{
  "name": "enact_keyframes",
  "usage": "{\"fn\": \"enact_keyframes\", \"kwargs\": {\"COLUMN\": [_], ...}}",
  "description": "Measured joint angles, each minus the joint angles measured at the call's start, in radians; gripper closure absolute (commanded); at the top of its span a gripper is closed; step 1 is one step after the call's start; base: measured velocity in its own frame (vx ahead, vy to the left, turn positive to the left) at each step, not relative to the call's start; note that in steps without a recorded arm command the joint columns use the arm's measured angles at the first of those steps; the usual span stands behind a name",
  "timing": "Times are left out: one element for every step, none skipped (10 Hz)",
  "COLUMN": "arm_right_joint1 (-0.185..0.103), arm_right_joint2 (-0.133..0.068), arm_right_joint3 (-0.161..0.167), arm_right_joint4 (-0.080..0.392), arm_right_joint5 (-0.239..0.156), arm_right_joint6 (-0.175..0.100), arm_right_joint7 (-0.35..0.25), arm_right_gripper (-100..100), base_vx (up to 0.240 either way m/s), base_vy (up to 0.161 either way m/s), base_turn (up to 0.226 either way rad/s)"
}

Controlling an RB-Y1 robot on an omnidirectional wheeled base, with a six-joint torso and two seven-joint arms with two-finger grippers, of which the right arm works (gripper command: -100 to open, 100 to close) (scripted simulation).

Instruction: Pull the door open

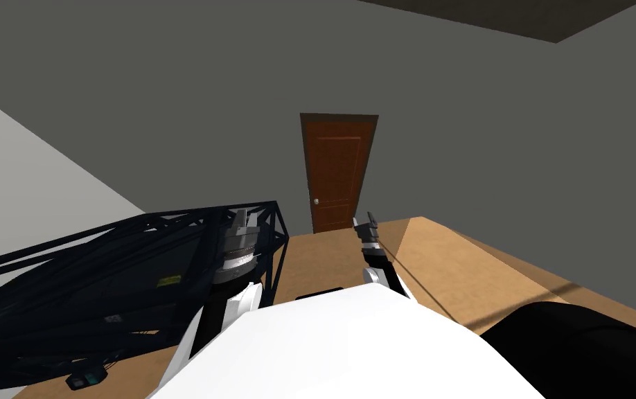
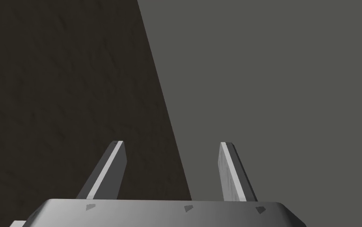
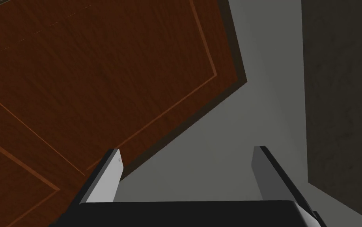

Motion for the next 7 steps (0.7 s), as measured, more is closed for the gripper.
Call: {"fn": "enact_keyframes", "kwargs": {"arm_right_joint1": [-0.005, -0.012, -0.021, -0.026, -0.031, -0.035, -0.039], "arm_right_joint2": [-0.004, -0.005, -0.011, -0.015, -0.021, -0.024, -0.027], "arm_right_joint3": [0.0, 0.003, 0.001, 0.002, 0.002, 0.003, 0.005], "arm_right_joint4": [0.015, 0.039, 0.061, 0.084, 0.108, 0.129, 0.147], "arm_right_joint5": [-0.013, -0.025, -0.04, -0.053, -0.068, -0.083, -0.097], "arm_right_joint6": [-0.003, -0.013, -0.02, -0.03, -0.042, -0.051, -0.057], "arm_right_joint7": [-0.013, -0.025, -0.04, -0.055, -0.071, -0.086, -0.101], "arm_right_gripper": [-100, -100, -100, -100, -100, -100, -100], "base_vx": [0.101, 0.092, 0.096, 0.11, 0.113, 0.099, 0.092], "base_vy": [-0.006, 0.002, 0.006, 0.005, 0.003, 0.0, -0.002], "base_turn": [0.13, 0.115, 0.133, 0.143, 0.13, 0.133, 0.153]}}
